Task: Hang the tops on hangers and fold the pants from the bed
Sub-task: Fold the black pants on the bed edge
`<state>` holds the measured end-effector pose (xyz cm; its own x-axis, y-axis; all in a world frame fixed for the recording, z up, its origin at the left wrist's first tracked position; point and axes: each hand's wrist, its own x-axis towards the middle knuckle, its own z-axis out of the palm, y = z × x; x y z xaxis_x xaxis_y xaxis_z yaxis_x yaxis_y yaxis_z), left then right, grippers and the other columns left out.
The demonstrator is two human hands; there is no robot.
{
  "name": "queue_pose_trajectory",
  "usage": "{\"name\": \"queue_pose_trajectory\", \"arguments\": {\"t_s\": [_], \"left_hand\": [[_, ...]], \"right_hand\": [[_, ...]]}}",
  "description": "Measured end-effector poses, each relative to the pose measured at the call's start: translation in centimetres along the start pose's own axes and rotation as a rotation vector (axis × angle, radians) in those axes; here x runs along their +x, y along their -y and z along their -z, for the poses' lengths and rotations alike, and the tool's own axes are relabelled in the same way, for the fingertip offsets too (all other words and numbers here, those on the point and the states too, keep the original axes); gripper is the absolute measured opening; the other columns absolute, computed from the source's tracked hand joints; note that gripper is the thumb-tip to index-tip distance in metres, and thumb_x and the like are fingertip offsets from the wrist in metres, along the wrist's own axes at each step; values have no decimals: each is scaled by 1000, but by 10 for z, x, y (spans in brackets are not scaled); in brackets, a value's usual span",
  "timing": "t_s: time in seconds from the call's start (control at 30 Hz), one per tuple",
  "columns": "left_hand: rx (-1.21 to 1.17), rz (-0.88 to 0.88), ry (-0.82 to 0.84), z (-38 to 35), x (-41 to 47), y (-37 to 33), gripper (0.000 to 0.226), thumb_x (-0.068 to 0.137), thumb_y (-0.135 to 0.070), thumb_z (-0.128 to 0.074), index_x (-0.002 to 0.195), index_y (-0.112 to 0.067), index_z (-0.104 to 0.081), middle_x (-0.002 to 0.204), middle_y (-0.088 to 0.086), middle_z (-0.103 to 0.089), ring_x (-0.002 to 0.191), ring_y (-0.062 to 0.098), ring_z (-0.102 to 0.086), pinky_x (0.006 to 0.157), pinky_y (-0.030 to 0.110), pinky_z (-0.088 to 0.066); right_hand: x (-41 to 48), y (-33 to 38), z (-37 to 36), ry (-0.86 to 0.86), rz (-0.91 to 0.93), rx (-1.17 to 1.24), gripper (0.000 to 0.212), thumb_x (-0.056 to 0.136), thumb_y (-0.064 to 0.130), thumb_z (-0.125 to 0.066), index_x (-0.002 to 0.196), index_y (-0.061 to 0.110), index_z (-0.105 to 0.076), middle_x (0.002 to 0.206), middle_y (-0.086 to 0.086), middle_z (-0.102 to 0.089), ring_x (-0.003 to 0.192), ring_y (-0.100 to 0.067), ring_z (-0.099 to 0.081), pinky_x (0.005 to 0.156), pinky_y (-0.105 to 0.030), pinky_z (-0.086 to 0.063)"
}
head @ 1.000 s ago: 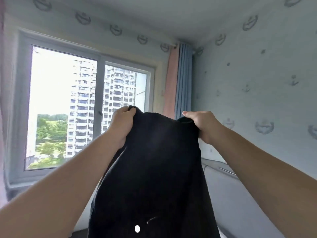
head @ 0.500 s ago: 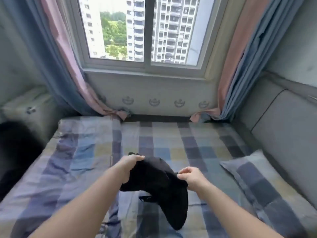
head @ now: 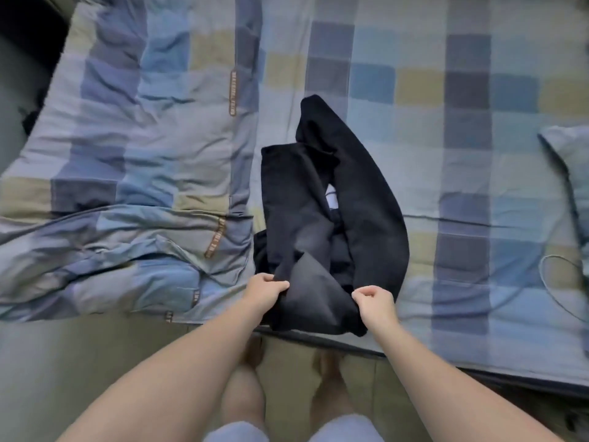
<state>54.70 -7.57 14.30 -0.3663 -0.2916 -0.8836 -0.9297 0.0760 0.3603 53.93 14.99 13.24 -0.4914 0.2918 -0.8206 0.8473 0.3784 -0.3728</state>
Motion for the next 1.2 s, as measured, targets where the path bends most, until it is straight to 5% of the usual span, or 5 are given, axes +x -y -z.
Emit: {"name": "queue_pose_trajectory", "arguments": {"t_s": [0.57, 0.73, 0.97, 1.1, 1.2], "left_hand": [[77, -312, -118, 10, 247, -94, 79, 81, -30, -77, 148, -20, -36, 144, 1, -52, 126, 24, -55, 106, 39, -46], [-157, -336, -195, -7, 307, -92, 63, 80, -24, -74, 136, -25, -45, 127, -9, -62, 112, 17, -63, 101, 39, -51], [283, -435, -83, -14, 305, -67, 23, 86, -4, -52, 107, -14, -54, 110, 4, -67, 104, 32, -60, 94, 43, -50], [224, -385, 4, -16, 266, -56, 22, 80, 5, -45, 72, -15, -41, 69, 0, -50, 72, 26, -45, 58, 30, -38], [59, -329, 12, -13, 221, -45, 24, 80, 3, -45, 87, -17, -57, 80, -4, -63, 81, 25, -57, 72, 30, -47]], "right_hand": [[188, 161, -106, 90, 513, -381, 65, 91, 24, -67, 150, 25, -38, 152, 0, -42, 138, -21, -41, 99, -28, -35], [245, 205, -139, 18, 489, -359, 100, 88, 35, -75, 160, 24, -7, 164, -1, -21, 148, -28, -26, 114, -42, -29], [264, 202, -155, -183, 405, -355, 122, 81, 40, -81, 158, 27, 12, 160, -4, -14, 140, -32, -33, 108, -43, -34], [244, 194, -147, 43, 285, -139, 78, 82, 32, -82, 145, 13, -40, 137, -8, -56, 122, -30, -55, 96, -38, -47], [216, 184, -131, 73, 380, -36, 26, 88, 28, -74, 108, 16, -63, 101, 3, -69, 98, -20, -65, 74, -29, -50]]}}
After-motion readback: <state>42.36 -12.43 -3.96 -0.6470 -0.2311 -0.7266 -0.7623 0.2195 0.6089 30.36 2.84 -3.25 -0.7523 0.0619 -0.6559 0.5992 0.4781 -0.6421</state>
